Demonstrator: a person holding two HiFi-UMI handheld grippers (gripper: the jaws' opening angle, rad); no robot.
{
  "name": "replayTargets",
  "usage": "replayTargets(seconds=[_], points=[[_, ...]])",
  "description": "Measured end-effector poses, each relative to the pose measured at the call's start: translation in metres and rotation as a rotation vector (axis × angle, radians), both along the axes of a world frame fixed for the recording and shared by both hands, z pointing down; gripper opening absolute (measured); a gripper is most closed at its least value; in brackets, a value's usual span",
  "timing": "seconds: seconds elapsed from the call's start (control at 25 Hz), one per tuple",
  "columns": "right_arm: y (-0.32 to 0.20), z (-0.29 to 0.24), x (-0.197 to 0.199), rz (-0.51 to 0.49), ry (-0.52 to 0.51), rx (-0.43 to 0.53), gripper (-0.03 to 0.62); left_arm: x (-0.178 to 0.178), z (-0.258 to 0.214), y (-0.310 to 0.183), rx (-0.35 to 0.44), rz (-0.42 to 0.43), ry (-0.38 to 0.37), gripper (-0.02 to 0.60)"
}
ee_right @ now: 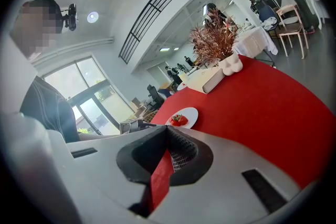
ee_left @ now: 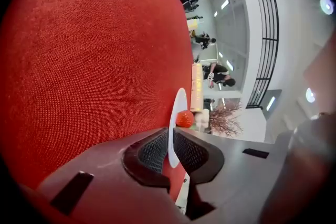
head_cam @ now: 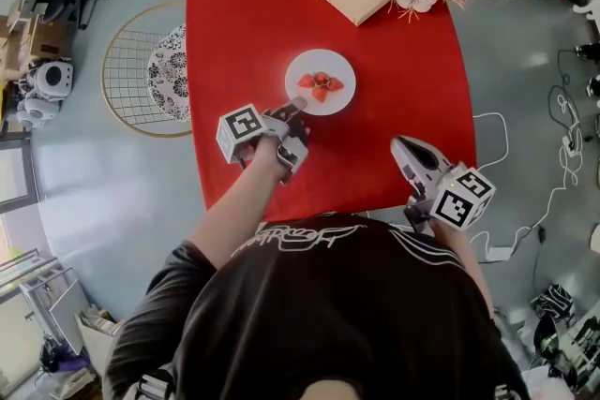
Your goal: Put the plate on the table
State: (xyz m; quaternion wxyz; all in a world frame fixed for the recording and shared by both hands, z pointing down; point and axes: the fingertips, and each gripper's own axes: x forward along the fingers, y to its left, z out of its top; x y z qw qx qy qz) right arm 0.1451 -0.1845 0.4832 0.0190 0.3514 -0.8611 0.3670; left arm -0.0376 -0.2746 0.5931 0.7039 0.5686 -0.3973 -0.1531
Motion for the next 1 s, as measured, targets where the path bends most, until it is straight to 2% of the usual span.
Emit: replayTargets(seconds=[0.32,0.52,0.72,0.88,1.0], points=[[0.002,0.000,0.002,0.003,-0.003,0.000,0.008,0.006,-0.016,-0.005,0.086,0.020,0.037,0.164],[0.006,0.003,0.005,0.012,-0.004,-0.001,0.006,0.013,-0.022,-0.003,0.160,0.084,-0.001,0.240],[0.009,-0.001,0.006,0.014,-0.012,0.006,0.008,0.020,-0.025,0.002,0.258,0.214,-0.159,0.268],[0.013,-0.002,0.007,0.013,-0.015,0.007,0.008,0.024,-0.024,0.014,0.256,0.292,-0.293,0.270],[0.018,-0.001,0.007,0.007,-0.020,0.004,0.006,0.029,-0.024,0.021,0.263,0.348,-0.364,0.270]])
